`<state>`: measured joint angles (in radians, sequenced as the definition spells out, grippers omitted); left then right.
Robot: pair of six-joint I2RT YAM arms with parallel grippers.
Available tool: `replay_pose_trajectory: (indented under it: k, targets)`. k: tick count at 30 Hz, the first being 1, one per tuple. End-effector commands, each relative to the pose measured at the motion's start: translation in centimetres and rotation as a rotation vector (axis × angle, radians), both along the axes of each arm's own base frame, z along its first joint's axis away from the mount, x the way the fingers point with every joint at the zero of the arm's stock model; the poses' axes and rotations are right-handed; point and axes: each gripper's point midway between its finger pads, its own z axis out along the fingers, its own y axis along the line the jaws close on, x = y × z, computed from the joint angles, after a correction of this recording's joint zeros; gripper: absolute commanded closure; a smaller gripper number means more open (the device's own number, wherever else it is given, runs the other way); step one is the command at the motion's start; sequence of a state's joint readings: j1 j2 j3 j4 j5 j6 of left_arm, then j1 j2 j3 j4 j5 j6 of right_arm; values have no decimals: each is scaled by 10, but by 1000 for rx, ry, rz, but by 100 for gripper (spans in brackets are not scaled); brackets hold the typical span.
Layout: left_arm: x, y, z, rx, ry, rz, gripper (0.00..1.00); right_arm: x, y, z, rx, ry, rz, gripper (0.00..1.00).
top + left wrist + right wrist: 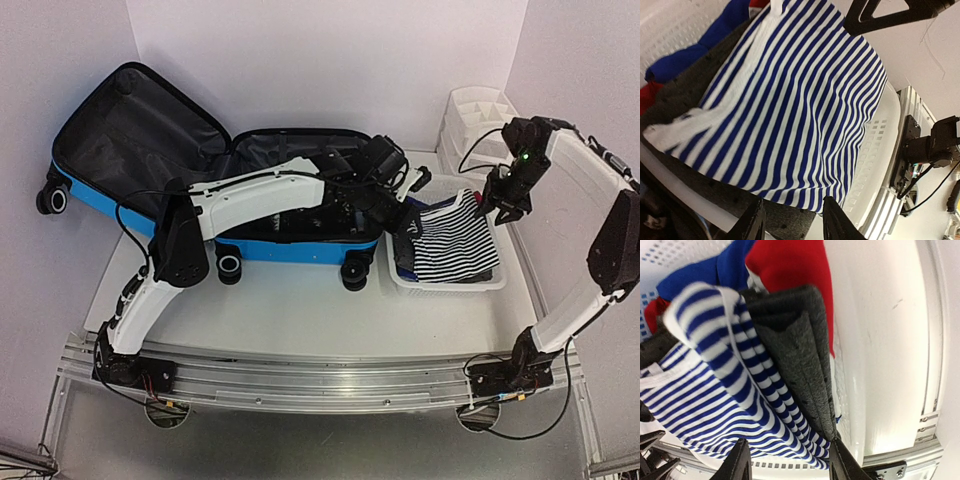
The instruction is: Open, take out, and arrange the luggage
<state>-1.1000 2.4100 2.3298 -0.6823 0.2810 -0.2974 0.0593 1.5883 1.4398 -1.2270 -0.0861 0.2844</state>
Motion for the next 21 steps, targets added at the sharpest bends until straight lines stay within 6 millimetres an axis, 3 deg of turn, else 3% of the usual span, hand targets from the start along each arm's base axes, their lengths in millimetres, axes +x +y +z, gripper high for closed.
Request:
replay_pose_trajectory:
  k: [1,5,8,14,19,21]
  targets:
    - [28,-1,87,-129,-279,-6,65,12,-11,44,-70,-107,-51,63]
    - [24,-15,96,-205,-321,-69,73,35,22,51,73,-215,-48,78]
    - [25,-26,69,-205,-314,-72,77,54,44,37,213,-252,-77,86]
    - [46,-28,2,-90,-348,-16,83,76,25,-13,89,-198,-102,97]
    - [77,-11,-41,7,-375,58,85,75,-4,-54,13,-143,-161,100]
    - [94,-2,-52,36,-355,93,86,77,-4,-67,30,-144,-175,100]
